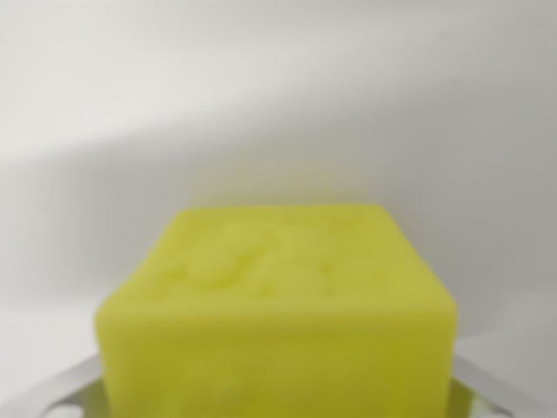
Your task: Pick yellow cube
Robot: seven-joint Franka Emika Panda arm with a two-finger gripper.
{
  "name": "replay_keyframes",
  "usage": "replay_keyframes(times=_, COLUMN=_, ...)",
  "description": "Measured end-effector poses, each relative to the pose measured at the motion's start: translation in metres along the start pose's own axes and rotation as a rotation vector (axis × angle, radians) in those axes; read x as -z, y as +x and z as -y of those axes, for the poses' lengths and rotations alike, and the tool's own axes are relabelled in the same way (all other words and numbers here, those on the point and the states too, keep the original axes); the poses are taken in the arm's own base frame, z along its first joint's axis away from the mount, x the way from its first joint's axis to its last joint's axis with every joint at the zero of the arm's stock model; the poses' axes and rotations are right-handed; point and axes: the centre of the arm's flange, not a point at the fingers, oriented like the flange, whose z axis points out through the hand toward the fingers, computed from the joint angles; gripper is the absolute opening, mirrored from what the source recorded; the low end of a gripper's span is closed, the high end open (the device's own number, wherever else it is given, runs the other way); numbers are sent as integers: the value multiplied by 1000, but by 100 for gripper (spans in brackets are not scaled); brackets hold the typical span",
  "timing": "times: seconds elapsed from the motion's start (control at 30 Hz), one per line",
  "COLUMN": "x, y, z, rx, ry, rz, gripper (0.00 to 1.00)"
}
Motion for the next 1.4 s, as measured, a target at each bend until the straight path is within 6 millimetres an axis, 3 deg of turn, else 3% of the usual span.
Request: replay_keyframes(times=1.4, x=105, y=0, z=0, rx=0, ry=0, rz=0, gripper=0)
